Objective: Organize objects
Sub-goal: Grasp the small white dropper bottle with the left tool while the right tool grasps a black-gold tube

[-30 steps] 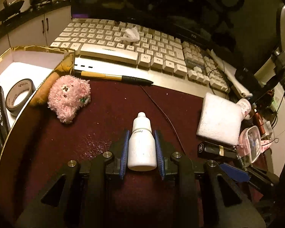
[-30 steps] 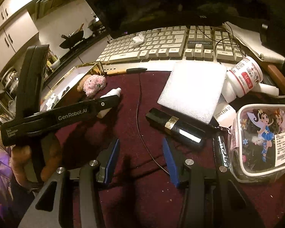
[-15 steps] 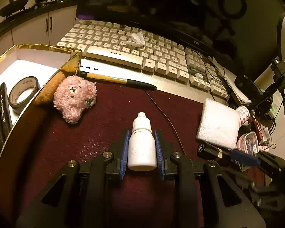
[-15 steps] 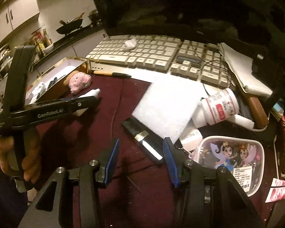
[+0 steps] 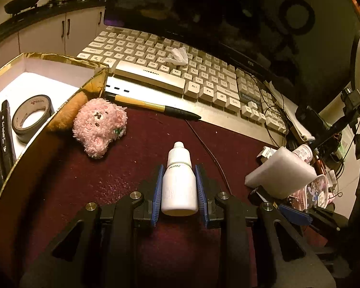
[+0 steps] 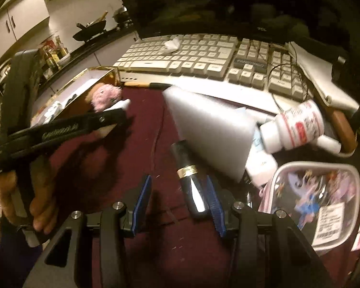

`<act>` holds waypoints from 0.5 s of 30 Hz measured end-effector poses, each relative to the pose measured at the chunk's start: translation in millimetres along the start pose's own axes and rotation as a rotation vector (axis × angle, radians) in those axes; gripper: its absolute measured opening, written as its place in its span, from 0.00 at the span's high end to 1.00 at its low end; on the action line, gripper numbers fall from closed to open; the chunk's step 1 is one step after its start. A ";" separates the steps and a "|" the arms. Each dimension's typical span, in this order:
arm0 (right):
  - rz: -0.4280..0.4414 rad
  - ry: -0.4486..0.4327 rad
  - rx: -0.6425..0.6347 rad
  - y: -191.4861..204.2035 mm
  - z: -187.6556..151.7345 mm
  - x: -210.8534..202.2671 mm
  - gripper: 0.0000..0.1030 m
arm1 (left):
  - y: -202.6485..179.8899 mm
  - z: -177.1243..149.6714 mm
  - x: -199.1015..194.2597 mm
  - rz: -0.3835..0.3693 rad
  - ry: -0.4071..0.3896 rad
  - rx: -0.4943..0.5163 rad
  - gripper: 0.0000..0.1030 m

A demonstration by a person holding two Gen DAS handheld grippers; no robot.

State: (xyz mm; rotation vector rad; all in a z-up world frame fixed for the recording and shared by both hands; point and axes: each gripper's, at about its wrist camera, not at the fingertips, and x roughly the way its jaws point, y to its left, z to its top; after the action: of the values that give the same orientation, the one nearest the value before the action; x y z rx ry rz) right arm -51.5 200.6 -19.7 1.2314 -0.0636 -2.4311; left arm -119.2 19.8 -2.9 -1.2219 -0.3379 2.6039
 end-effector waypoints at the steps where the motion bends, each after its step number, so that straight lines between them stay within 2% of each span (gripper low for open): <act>1: -0.013 0.001 -0.004 2.2 -0.2 1.5 0.55 | -0.6 -0.2 -0.2 0.001 0.001 0.004 0.75; 3: -0.053 0.002 -0.020 6.3 1.0 5.9 0.57 | -1.0 -0.7 -0.9 0.006 0.002 0.010 0.75; 5: -0.076 -0.002 -0.002 5.4 4.3 8.2 0.70 | -0.8 -0.6 -1.5 0.006 0.002 0.009 0.75; 6: -0.068 -0.001 0.014 3.3 5.1 9.3 0.82 | -0.6 -0.6 -1.6 0.006 0.002 0.009 0.75; 10: -0.044 -0.014 0.069 -0.9 1.1 5.0 0.84 | 0.0 -0.9 -2.8 0.003 -0.007 0.005 0.75; 15: 0.039 -0.024 0.093 9.4 -3.7 -2.4 0.84 | -0.9 -1.4 -4.5 -0.005 -0.012 0.004 0.75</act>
State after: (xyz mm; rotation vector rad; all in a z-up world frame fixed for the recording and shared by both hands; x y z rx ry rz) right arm -44.1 193.4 -18.1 1.2285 -0.2079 -2.4340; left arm -115.2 19.4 -0.3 -1.2024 -0.3377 2.6074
